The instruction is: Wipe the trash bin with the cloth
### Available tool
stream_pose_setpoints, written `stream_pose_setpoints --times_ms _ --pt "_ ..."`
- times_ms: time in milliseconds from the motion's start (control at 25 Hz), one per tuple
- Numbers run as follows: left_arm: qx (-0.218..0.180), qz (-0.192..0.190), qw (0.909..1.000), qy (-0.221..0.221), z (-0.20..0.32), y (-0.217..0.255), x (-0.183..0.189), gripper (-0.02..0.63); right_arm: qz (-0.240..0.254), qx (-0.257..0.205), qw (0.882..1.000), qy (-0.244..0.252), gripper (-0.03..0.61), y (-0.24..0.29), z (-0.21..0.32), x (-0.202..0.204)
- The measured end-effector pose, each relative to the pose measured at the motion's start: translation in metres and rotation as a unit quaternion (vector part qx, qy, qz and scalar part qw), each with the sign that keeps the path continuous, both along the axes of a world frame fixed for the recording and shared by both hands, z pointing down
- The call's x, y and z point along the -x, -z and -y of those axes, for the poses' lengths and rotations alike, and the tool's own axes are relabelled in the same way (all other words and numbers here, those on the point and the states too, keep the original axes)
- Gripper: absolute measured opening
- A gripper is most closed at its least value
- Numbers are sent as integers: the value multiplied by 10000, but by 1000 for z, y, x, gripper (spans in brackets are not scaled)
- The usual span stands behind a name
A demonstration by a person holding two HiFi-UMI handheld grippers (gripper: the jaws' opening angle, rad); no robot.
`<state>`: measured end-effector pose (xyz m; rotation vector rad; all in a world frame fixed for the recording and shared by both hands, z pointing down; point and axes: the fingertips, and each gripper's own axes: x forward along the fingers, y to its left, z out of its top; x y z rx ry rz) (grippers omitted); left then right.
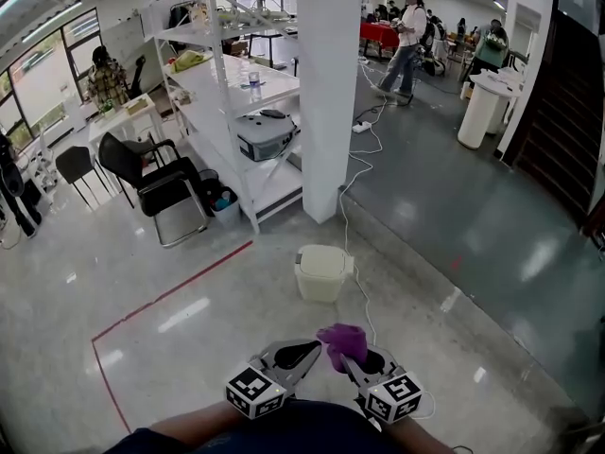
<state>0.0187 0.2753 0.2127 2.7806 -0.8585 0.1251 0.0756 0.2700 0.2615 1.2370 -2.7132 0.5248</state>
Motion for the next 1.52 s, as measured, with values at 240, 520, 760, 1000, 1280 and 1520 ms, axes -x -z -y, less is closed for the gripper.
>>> stream_pose_setpoints --times_ms 240,520,760,1000,1280,1520 --pt "-46 -57 9999 -88 63 -5 12 5 -106 10 9999 -135 83 -4 59 9" --pt "-196 -75 9993 -293 165 0 37 5 -138 6 9993 -350 83 -3 156 32" --pt "-141 -72 9987 -485 236 -2 64 5 -122 -7 9979 -640 83 2 231 53" --pt "-11 -113 9980 -620 275 -7 77 5 -77 12 9963 -853 83 1 278 62" --pt "64 -125 9983 -566 300 -13 68 5 -114 67 9974 -708 83 -4 310 54" --pt "136 -73 9991 -392 323 -28 56 5 -147 139 9984 -522 83 -20 337 40"
